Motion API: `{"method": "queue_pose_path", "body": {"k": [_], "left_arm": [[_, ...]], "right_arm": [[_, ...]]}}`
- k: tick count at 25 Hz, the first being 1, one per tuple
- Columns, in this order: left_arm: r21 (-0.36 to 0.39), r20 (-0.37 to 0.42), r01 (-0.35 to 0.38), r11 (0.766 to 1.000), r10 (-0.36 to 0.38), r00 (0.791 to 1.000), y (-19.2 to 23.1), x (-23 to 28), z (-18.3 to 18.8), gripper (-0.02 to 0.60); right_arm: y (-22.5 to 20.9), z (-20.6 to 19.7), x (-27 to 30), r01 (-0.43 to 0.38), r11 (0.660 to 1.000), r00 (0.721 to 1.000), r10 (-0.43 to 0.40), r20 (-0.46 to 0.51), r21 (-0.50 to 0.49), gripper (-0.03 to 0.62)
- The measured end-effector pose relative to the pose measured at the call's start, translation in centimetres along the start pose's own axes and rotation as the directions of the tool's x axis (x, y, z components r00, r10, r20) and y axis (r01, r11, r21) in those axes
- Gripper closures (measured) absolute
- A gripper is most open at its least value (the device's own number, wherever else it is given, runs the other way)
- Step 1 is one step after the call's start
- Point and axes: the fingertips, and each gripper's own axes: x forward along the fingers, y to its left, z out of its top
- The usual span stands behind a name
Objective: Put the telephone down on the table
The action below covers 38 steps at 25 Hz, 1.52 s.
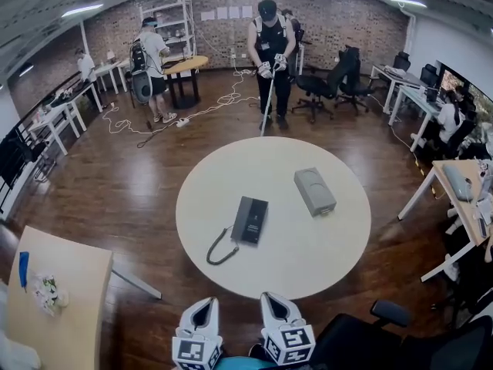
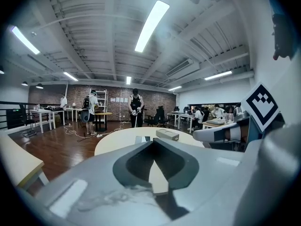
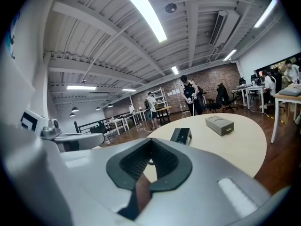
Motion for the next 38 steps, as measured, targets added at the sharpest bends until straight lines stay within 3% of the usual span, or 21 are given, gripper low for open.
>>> {"method": "queue_pose_path", "body": {"k": [2, 10, 20, 28, 38], "left_arm": [[-0.01, -0.01, -0.012, 1.0, 0.012, 1.0, 0.3, 0.2, 0.2, 0.568], [-0.029, -0.003, 0.05, 0.998, -0.051, 0.999, 2.7, 3.6, -0.6, 0.568], [-0.039, 0.067, 0.157, 0.987, -0.155, 0.986, 9.1, 8.6, 3.0, 0.568], [-0.043, 0.066, 0.226, 0.973, -0.223, 0.973, 13.6, 10.0, 2.8, 0.568], [-0.047, 0.073, 0.225, 0.973, -0.221, 0.973, 15.8, 12.7, 3.8, 0.568]], "right_arm": [[-0.3, -0.1, 0.3, 0.005, 1.0, 1.0, -0.005, -0.008, 0.006, 0.6], [-0.5, 0.2, 3.1, 0.054, 0.999, 0.998, -0.055, -0.028, -0.005, 0.6], [1.7, 2.7, 9.1, 0.155, 0.987, 0.987, -0.157, -0.033, -0.042, 0.6], [3.5, 4.2, 12.7, 0.243, 0.969, 0.97, -0.243, -0.003, -0.05, 0.6], [1.7, 5.6, 14.9, 0.289, 0.956, 0.957, -0.289, 0.007, -0.054, 0.6]]}}
